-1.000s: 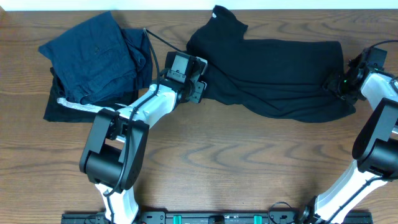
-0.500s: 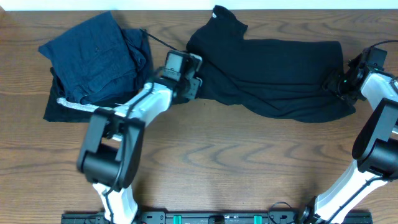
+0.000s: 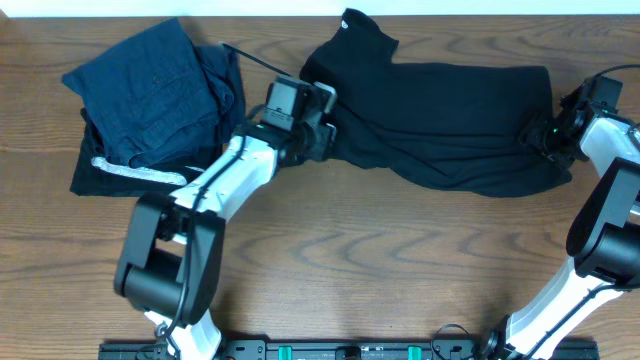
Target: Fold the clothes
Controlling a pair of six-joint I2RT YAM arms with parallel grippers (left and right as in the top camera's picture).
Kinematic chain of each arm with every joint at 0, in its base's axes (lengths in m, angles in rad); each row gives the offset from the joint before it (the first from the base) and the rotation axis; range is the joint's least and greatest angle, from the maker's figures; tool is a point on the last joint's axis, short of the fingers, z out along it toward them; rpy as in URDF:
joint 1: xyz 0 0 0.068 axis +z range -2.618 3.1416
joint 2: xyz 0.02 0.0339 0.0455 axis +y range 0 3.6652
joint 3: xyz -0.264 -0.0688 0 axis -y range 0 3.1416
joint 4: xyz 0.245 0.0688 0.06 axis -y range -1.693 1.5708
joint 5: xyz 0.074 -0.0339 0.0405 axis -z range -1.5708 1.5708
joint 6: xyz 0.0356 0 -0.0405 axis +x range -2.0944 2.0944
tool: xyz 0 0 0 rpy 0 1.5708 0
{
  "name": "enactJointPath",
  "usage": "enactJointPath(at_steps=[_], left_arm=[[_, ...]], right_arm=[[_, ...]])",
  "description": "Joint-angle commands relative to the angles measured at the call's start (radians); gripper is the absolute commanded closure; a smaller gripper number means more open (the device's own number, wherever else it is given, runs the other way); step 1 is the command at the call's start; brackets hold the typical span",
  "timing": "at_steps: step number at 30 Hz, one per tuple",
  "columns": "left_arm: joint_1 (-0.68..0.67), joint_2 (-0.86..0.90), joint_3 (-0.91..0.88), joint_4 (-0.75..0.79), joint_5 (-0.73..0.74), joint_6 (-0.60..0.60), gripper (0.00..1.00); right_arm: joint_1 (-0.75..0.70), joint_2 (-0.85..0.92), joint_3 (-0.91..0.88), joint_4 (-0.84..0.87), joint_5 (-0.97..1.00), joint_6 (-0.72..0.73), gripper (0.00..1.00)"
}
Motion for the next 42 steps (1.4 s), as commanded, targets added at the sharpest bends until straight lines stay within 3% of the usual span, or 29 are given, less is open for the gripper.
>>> enactJointPath(at_steps=[1, 12, 24, 42], left_arm=[[-0.014, 0.048, 0.01, 0.002, 0.042, -0.012, 0.44], [-0.012, 0.115, 0.01, 0.052, -0.06, -0.012, 0.43], [-0.011, 0.186, 0.01, 0.151, -0.07, -0.011, 0.44], [0.033, 0.174, 0.011, 0.201, -0.134, -0.012, 0.43]], right_arm=[[-0.01, 0.091, -0.063, -0.041, -0.024, 0.009, 0.34], [-0.01, 0.091, -0.063, -0.04, -0.024, 0.009, 0.34], [-0.01, 0.091, -0.063, -0.041, -0.025, 0.009, 0.34], [-0.01, 0.091, -0.063, -0.04, -0.047, 0.01, 0.34]])
